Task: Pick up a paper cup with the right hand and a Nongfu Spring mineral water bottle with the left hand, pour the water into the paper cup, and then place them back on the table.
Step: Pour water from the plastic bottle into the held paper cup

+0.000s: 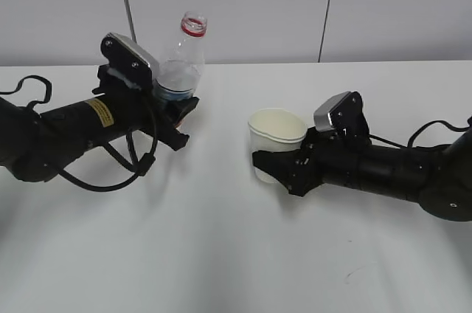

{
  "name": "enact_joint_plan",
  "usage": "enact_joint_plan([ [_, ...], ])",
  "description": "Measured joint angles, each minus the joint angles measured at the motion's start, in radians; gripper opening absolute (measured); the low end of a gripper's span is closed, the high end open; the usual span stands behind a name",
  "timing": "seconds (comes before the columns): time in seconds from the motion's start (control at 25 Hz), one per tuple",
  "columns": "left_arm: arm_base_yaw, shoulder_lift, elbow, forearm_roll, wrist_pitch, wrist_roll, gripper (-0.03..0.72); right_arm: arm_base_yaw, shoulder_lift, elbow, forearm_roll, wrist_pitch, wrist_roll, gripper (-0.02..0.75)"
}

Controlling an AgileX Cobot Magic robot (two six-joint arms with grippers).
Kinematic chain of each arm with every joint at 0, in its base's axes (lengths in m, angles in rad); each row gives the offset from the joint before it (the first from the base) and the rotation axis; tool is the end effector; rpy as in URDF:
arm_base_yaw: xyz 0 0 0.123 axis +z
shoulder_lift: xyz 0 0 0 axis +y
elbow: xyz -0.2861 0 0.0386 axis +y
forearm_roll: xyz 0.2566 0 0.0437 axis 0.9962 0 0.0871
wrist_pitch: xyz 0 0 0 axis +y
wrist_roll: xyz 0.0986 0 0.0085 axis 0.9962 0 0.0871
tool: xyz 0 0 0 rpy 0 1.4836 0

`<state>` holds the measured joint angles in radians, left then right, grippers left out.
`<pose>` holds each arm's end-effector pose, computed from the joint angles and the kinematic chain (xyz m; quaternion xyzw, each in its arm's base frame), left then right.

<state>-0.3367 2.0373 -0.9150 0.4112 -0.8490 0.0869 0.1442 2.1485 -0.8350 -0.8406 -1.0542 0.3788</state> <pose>0.3731 -0.1620 0.1273 0.3556 0.6943 -0.1094 0.6161 0.3537 0.1161 0.0778 -0.2982 0.7386 0.2889 0.5311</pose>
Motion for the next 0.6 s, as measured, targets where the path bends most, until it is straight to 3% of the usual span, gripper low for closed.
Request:
enact_joint_plan([
  [0.6, 0.0, -0.133, 0.001, 0.002, 0.191, 0.378, 0.405, 0.061, -0.011, -0.068, -0.083, 0.01, 0.099, 0.517],
])
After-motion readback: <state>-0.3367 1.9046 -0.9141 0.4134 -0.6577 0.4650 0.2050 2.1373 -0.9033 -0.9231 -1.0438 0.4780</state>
